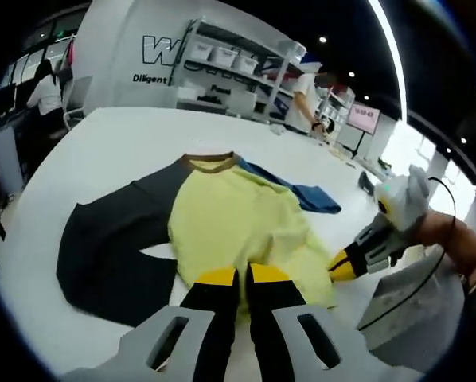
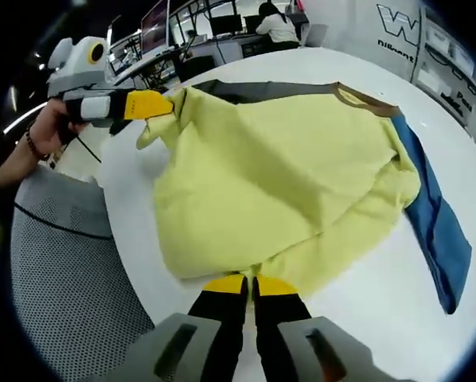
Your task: Fold the garment on the visible template until the final outline fits inside the template.
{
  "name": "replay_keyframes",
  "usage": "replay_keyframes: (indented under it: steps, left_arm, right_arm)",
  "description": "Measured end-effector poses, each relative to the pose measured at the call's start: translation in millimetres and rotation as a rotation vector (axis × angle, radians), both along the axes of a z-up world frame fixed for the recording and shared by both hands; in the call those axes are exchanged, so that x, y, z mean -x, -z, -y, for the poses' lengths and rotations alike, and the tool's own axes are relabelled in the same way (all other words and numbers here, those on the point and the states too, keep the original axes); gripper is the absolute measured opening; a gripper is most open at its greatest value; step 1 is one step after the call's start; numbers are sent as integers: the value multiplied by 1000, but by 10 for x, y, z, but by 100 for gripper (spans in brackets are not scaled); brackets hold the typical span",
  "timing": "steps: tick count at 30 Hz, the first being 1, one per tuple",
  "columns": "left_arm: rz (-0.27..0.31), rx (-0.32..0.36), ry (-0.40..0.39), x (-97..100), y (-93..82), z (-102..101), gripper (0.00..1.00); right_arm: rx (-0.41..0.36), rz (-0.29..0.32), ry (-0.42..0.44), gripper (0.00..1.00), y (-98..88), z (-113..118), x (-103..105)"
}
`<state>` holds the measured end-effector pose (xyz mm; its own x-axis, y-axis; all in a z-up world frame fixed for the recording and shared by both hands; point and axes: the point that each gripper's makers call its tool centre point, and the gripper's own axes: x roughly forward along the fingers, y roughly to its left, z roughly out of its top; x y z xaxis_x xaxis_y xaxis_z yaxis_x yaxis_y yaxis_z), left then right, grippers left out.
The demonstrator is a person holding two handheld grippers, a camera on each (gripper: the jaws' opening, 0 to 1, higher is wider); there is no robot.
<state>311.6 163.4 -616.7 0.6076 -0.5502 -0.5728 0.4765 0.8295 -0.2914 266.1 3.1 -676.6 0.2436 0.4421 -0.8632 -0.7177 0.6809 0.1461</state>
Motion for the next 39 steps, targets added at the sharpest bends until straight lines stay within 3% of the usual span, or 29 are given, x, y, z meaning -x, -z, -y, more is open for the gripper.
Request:
replay_keyframes:
  steps: [3,14,20,21,23,26,39]
  left_arm:
    - [-21,8,16,37,35,36,0]
    - [-110,-75,92,219,265,66,0]
    - [-150,-106,142,320,352,68,0]
    - [-129,-107,165,322,326,95,0]
    - [-140,-107,166,338,339,96,0]
    - [-180,-134,195,425,426,78,0]
    - [-226,-150,187,501,442,-38,0]
  right_arm:
    - [2,-15,3,0,-4,41,25]
    - [32,-52,-12,0,7,182,102]
    - [63,-94,-50,0,15,285,173]
    - [57,-97,-63,0,16,312,180]
    - [56,-115,-55,0,17,362,193]
    - [107,-135,-107,0,21,465,249]
    - [172,-184,-177,0,29,701,336]
